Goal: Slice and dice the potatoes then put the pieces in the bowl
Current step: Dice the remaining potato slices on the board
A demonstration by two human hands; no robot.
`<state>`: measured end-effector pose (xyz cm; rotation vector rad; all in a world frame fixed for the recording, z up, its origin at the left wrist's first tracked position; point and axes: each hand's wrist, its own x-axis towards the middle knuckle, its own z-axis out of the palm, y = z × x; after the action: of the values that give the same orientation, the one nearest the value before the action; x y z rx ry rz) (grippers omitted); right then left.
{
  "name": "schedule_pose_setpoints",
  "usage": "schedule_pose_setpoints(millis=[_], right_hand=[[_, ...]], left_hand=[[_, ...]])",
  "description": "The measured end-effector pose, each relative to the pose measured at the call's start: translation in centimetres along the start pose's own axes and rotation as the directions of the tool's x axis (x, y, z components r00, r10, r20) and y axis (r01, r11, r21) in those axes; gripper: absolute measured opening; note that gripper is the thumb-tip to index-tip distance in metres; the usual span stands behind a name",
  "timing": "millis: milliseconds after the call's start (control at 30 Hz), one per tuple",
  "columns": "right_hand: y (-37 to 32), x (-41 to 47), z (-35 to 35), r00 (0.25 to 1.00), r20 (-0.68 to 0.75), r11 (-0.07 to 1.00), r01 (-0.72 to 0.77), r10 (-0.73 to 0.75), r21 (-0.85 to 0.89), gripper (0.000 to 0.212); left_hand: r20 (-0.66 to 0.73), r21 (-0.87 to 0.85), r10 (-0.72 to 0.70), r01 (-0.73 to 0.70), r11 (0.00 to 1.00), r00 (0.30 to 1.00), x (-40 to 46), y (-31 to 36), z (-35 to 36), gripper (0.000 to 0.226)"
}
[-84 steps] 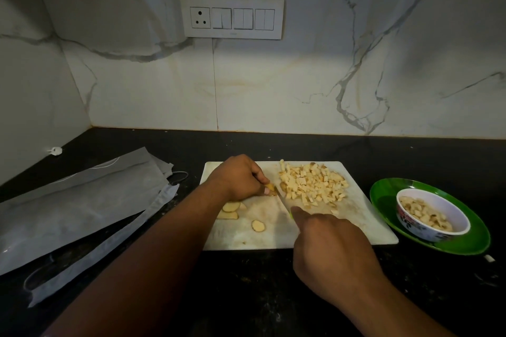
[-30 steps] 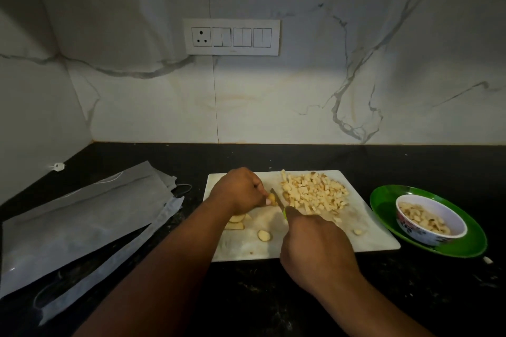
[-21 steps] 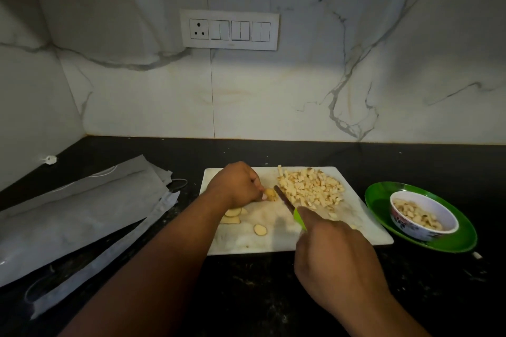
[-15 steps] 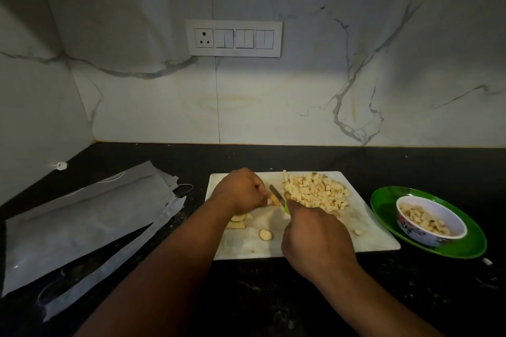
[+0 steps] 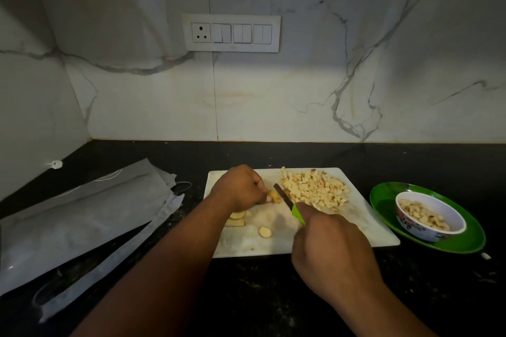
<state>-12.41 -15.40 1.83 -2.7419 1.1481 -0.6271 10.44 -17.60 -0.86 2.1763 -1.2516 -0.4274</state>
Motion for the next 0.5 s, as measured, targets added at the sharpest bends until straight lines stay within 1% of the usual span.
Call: schedule_pose_setpoints(millis=[67,167,300,367,433,500], right_hand=[[-0.6,1.6,0.7,1.000,0.016,1.000,-0.010,0.010,0.000,0.048],[-1.1,2.2,1.5,0.997,0.077,1.000,-0.023,0.023,0.005,0.050],[-0.6,0.2,1.5,0.992,0.126,1.000,-0.007,0.007,-0.005,0.057],[-0.1,-1.2,0.9,0.990,0.138,1.000,-0.008,0.008,-0.001,0.056],[0.2,-2.2,-0.1,0.992,0.126,1.000,-0.017,0.016,0.011,0.051],[0.4,-2.1,-0.6,0.998,0.069,1.000,-0.009,0.007,0.026,0.046]], left_hand=[[-0.014,0.000,0.000,0.000,1.000,1.000,-0.2,0.0,0.1,0.007],[-0.029,0.000,-0.004,0.004,1.000,1.000,-0.1,-0.2,0.2,0.006],[-0.013,-0.012,-0.021,0.020,1.000,1.000,0.4,-0.4,0.3,0.011],[-0.001,-0.024,-0.015,0.015,1.000,1.000,0.6,-0.4,0.3,0.012],[0.001,-0.027,-0.007,0.007,1.000,1.000,0.5,-0.4,0.1,0.010],[-0.003,-0.030,-0.001,0.001,1.000,1.000,0.4,-0.4,0.0,0.010]])
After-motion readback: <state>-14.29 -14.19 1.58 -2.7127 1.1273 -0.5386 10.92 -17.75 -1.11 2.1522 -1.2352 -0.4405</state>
